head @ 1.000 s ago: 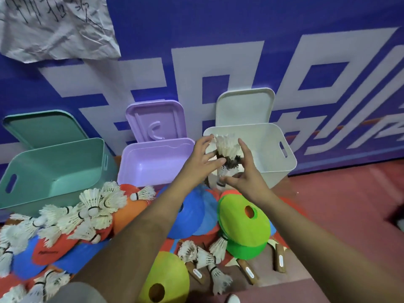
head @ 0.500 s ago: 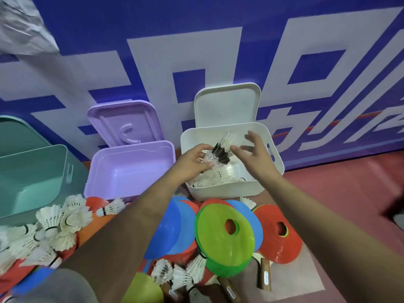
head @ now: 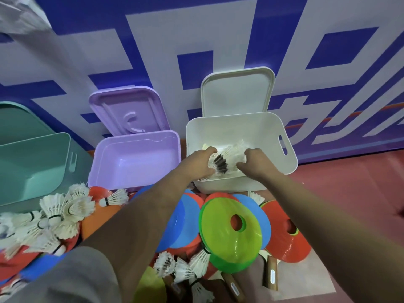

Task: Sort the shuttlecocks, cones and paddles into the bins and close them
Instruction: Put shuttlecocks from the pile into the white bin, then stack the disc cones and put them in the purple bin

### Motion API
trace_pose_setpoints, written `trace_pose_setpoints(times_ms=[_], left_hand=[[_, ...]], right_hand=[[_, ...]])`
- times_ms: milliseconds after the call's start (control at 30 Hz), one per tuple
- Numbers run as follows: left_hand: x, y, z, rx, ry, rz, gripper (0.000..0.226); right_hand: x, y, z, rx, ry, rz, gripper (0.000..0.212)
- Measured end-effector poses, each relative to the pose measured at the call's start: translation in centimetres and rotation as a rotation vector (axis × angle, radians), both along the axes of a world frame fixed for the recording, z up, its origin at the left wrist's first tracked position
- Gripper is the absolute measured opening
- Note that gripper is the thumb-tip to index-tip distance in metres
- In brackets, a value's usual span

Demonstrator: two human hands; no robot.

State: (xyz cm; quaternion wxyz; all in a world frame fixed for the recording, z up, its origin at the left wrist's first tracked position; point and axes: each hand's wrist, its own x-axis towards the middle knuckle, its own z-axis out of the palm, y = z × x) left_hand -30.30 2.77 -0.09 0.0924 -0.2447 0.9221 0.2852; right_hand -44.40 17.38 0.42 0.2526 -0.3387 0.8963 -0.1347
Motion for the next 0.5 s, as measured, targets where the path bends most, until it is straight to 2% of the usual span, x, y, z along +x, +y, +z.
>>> trace_pose_setpoints(times_ms=[100, 267, 333, 400, 500], left_hand=[[1.7, 0.2, 1.5, 0.083, 0.147, 0.108, 0.039], [7.9, 3.2, 3.6, 0.208, 0.372, 0.314, 0.018], [10.6, 5.0, 3.3, 0.260, 0.374, 0.362, 0.014], [12.7, 7.1, 2.3, 0.258, 0.298, 0.384, 0.012], [14.3, 10.0, -0.2, 0.213, 0.172, 0.501, 0.008]], right_hand=[[1.6, 1.4, 1.3, -0.189, 0.008, -0.045, 0.042], [6.7, 5.2, 3.4, -0.418, -0.041, 0.000, 0.031], [8.8, 7.0, 3.1, -0.457, -0.056, 0.003, 0.024], [10.5, 8.8, 2.1, -0.433, -0.077, 0.011, 0.020], [12.0, 11.5, -0.8, -0.316, -0.065, 0.029, 0.026]])
